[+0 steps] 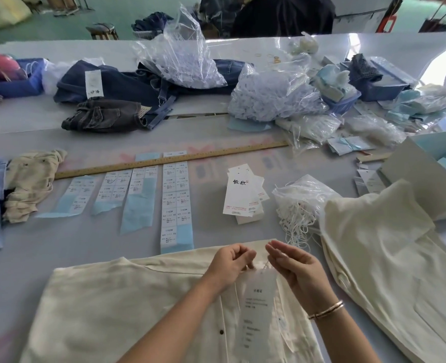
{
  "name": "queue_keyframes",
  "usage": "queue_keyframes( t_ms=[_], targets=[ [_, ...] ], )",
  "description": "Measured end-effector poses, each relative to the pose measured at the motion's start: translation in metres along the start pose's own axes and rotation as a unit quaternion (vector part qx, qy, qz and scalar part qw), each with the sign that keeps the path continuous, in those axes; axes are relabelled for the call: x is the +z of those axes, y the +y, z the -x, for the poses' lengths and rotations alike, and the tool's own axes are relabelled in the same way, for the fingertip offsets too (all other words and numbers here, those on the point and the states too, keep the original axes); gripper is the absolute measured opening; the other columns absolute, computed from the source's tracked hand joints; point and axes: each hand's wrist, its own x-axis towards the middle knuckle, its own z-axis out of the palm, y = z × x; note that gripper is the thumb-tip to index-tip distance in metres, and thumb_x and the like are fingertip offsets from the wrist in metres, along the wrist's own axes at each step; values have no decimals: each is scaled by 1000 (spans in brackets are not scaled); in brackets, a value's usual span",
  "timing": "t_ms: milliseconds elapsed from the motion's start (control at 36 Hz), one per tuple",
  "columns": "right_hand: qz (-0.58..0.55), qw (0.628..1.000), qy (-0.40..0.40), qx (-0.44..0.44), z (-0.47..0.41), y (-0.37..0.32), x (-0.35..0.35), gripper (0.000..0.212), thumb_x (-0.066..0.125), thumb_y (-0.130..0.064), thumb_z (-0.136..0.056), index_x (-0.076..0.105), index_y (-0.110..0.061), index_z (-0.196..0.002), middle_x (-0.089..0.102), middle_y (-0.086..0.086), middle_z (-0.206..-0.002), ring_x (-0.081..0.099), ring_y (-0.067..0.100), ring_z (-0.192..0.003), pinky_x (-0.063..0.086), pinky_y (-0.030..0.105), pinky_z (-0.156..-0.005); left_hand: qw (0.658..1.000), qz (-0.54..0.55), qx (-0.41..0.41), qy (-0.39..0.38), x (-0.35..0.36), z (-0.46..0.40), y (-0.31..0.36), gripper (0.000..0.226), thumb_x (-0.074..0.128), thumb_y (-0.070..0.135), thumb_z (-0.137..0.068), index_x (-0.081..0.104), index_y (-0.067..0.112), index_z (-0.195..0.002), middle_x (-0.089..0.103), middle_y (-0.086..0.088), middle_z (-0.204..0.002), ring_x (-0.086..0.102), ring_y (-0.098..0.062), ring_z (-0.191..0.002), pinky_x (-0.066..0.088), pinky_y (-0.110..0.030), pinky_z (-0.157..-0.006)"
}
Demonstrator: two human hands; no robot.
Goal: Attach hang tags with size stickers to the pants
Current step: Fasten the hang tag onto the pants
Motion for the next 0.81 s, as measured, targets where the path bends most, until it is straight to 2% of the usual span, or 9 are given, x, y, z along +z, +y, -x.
queue_keyframes(
  t_ms=[194,333,417,500,583,667,806],
  targets=[
    [78,997,15,-25,-4,-8,7,22,57,13,-81,73,-1,-86,72,21,-87,72,23,-82,58,24,-68,998,68,-18,0,2,6,6,13,61,14,-91,64,13,-78,68,7,-63,60,-5,-60,50,-16,-65],
    [150,988,13,-28,-6,-7,10,19,61,2,-84,71,-9,-96,74,13,-86,71,19,-67,54,20,-55,994,104,-25,-1,5,9,9,10,63,2,-89,64,8,-81,68,2,-66,66,-6,-65,53,-17,-68],
    [168,985,1,-31,-5,-5,11,19,60,-1,-86,71,-10,-98,75,10,-91,68,17,-60,50,18,-53,993,112,-23,-13,5,11,10,4,61,-1,-89,65,1,-89,68,-3,-72,66,-4,-65,53,-16,-68],
    [182,983,-8,-35,-4,-3,12,19,57,1,-87,69,-7,-100,74,12,-93,59,13,-51,45,21,-54,994,108,-22,-7,4,12,10,11,59,-3,-90,63,-7,-100,68,-6,-75,67,-5,-66,54,-17,-70],
    [204,978,-17,-41,-3,-2,14,17,56,0,-89,64,-5,-103,74,12,-93,54,12,-47,42,22,-53,996,84,-15,0,3,12,11,7,61,-1,-89,66,-1,-94,69,-1,-70,65,-3,-62,53,-16,-66],
    [236,970,-25,-50,-3,-3,17,8,55,0,-90,57,0,-98,75,10,-89,58,14,-47,41,18,-49,998,65,-10,0,3,11,13,7,61,-1,-89,68,2,-90,69,5,-65,64,-3,-60,53,-16,-64],
    [268,961,-18,-62,-4,-5,20,6,58,4,-87,61,8,-91,74,5,-74,63,14,-49,40,15,-46,998,64,-7,1,3,11,14,6,63,1,-88,69,3,-88,69,5,-65,64,-4,-61,53,-17,-66]
  ],
)
